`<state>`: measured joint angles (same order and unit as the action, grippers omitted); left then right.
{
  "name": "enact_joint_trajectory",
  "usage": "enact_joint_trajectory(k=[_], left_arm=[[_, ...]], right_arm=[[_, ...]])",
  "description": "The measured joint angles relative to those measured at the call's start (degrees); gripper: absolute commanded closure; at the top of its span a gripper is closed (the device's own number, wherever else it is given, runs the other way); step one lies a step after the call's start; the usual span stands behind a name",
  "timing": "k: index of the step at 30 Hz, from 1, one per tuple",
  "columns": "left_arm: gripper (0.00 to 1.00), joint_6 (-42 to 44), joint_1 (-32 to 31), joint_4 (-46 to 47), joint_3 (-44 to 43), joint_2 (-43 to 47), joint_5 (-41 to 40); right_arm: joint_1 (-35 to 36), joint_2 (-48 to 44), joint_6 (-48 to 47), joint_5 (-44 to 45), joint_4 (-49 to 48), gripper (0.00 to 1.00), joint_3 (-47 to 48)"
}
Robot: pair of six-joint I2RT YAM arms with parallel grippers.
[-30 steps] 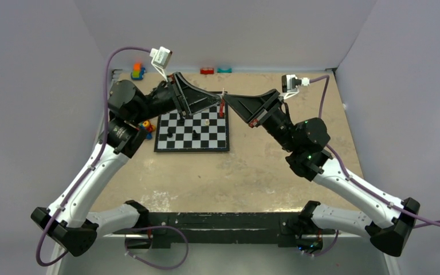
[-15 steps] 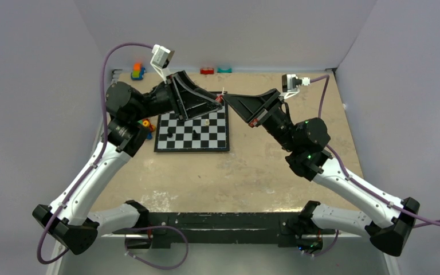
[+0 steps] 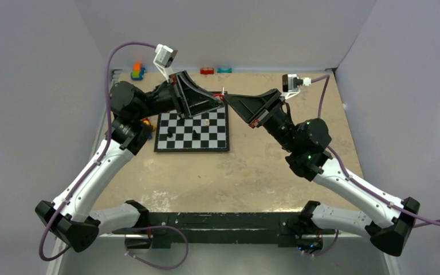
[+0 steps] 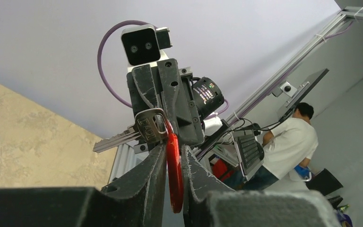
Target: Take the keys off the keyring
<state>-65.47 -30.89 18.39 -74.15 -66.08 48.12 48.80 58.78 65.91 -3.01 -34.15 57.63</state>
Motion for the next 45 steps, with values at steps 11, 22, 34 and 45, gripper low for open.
enact_joint_trajectory(k=[11, 22, 34, 45], left_arm=[[1.00, 3.6, 0.0, -5.2, -0.8, 0.1, -1.4], [1.00, 14.3, 0.0, -21.6, -7.9, 0.7, -2.4], [1.00, 19.0, 0.0, -27.2, -11.1, 0.5, 4.8], [1.00, -1.7, 0.1, 5.6, -11.0, -0.1, 16.7]], right_arm=[[-0.1, 0.0, -0.2, -0.6, 0.7, 0.97, 0.0], [0.0, -3.1, -3.7, -0.9, 6.7, 0.52, 0.0], [-4.4, -3.2, -15.4, -9.5, 13.3, 0.46, 3.5], [-16.1, 4.6, -5.9, -33.8, -11.2, 0.42, -1.0]])
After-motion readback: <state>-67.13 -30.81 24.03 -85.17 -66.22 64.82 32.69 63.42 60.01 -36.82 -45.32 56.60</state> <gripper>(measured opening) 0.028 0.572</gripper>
